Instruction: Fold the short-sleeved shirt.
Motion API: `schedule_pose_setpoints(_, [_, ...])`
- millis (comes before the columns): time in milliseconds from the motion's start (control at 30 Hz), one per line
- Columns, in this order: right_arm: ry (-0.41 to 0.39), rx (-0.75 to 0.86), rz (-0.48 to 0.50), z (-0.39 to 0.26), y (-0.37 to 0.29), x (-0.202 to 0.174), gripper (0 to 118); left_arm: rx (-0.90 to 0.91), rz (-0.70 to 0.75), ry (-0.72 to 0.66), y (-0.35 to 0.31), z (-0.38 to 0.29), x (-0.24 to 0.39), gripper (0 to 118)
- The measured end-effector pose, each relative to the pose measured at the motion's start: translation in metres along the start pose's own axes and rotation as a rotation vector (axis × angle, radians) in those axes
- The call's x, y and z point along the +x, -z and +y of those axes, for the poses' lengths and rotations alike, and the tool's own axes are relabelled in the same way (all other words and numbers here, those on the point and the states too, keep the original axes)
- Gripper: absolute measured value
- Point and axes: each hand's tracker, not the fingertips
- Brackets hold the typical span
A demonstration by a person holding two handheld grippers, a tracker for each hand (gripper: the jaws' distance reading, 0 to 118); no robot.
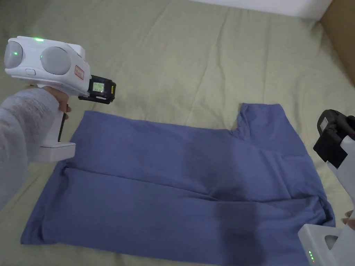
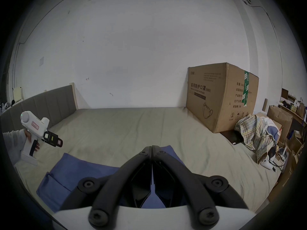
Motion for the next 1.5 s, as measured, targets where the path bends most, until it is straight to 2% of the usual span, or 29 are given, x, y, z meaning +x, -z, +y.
schedule_pose_setpoints(133, [-0.029,-0.059,-0.003,-0.009,0.019,-0.003,0,-0.119,0.075,0.027,0.044,-0.007,-0.002,118])
schedule_pose_setpoints(233, [-0.055,-0.097,0.002,-0.018,0.03,-0.001,0,-0.139,0.074,-0.01,0.067,-0.005,-0.008,102])
schedule_pose_setpoints(367, [-0.068,-0.124,-0.008,-0.027,0.035,0.001,0,-0.173,0.033,-0.018,0.094,-0.005,-0.011,50])
schedule_pose_setpoints(433, [-0.076,-0.14,-0.013,-0.028,0.035,0.001,0,-0.164,0.027,-0.007,0.093,-0.009,-0.003,42])
schedule_pose_setpoints(533, [-0.097,-0.143,-0.018,-0.027,0.036,0.002,0,-0.132,0.02,0.036,0.09,-0.008,-0.003,0])
schedule_pose_setpoints(667, [-0.086,-0.173,-0.025,-0.014,0.047,0.013,0,-0.064,-0.02,0.007,0.06,-0.012,0.0,0])
schedule_pose_setpoints(867, [-0.084,-0.245,0.017,0.014,0.092,0.043,1,0.074,-0.079,-0.067,0.007,-0.019,-0.008,0])
schedule_pose_setpoints(900, [-0.092,-0.313,0.001,0.018,0.104,0.048,10,0.089,-0.087,-0.071,0.0,-0.021,-0.01,0])
schedule_pose_setpoints(933, [-0.091,-0.379,0.008,0.02,0.119,0.055,36,0.096,-0.092,-0.074,-0.007,-0.022,-0.01,0])
schedule_pose_setpoints(967, [-0.093,-0.464,0.023,0.019,0.135,0.062,87,0.102,-0.094,-0.08,-0.012,-0.022,-0.011,0])
schedule_pose_setpoints(1000, [-0.084,-0.544,0.006,0.016,0.15,0.067,111,0.108,-0.098,-0.087,-0.017,-0.024,-0.012,0])
schedule_pose_setpoints(1033, [-0.074,-0.597,-0.025,0.012,0.161,0.067,118,0.112,-0.102,-0.089,-0.02,-0.025,-0.013,0])
schedule_pose_setpoints(1133, [-0.088,-0.698,-0.058,-0.005,0.194,0.077,117,0.107,-0.098,-0.087,-0.021,-0.027,-0.011,0])
schedule_pose_setpoints(1233, [-0.093,-0.801,-0.141,-0.03,0.228,0.091,117,0.092,-0.089,-0.081,-0.022,-0.029,-0.01,0])
schedule_pose_setpoints(1300, [-0.049,-0.844,-0.15,-0.044,0.244,0.1,114,0.086,-0.086,-0.089,-0.023,-0.03,-0.01,0])
schedule_pose_setpoints(1333, [-0.012,-0.842,-0.163,-0.05,0.25,0.103,107,0.08,-0.087,-0.094,-0.023,-0.03,-0.01,0])
schedule_pose_setpoints(1433, [0.097,-0.806,-0.181,-0.062,0.264,0.112,74,0.07,-0.082,-0.099,-0.02,-0.029,-0.003,0])
schedule_pose_setpoints(1467, [0.123,-0.798,-0.186,-0.065,0.269,0.113,58,0.063,-0.076,-0.093,-0.018,-0.029,-0.002,0])
schedule_pose_setpoints(1500, [0.066,-0.827,-0.173,-0.07,0.272,0.114,46,0.057,-0.073,-0.09,-0.014,-0.029,-0.005,0])
